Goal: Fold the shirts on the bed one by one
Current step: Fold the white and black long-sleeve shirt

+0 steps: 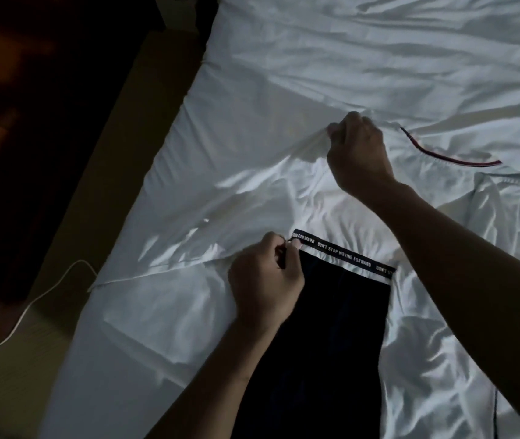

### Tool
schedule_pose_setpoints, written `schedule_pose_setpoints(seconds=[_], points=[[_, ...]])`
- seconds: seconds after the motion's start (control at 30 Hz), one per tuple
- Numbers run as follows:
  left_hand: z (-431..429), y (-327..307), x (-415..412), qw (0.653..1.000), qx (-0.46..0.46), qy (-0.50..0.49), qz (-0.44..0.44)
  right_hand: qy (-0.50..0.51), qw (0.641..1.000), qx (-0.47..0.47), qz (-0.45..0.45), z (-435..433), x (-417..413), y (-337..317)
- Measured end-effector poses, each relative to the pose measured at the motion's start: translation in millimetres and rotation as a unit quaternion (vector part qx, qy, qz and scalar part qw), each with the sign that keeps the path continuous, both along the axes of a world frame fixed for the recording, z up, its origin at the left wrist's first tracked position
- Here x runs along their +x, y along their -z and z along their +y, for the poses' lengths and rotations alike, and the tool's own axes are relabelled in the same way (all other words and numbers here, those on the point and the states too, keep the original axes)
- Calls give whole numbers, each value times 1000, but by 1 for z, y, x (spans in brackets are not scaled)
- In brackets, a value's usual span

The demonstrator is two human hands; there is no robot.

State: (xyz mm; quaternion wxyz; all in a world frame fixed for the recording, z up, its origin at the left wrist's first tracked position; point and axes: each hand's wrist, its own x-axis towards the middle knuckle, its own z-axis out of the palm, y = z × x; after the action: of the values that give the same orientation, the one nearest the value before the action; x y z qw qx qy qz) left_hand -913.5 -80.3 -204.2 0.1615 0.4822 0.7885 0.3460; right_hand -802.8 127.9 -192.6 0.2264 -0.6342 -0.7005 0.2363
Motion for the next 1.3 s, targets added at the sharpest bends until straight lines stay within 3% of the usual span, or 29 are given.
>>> schedule_pose_setpoints(seconds=[0.17,0.27,0.47,0.63,0.8,1.03,1.13,1.3], points=[[-19,-11,57,990,67,92,79,30,998,55,-26,4,45,-19],[-21,0,86,986,60,121,98,52,997,27,-56,9,72,-21],[-19,33,113,979,-28,154,127,54,997,-56,-7,-28,101,8],[-56,32,108,954,-121,200,187,131,976,-161,70,-134,103,24],[-125,17,82,943,-172,182,220,155,953,-232,115,-228,86,26],[-204,-7,49,912,-236,122,314,109,951,-286,41,-281,62,30],[-221,-9,45,894,-261,155,330,84,957,-275,35,-289,59,33],[-236,-21,59,912,-179,202,310,203,940,-250,111,-300,64,30]])
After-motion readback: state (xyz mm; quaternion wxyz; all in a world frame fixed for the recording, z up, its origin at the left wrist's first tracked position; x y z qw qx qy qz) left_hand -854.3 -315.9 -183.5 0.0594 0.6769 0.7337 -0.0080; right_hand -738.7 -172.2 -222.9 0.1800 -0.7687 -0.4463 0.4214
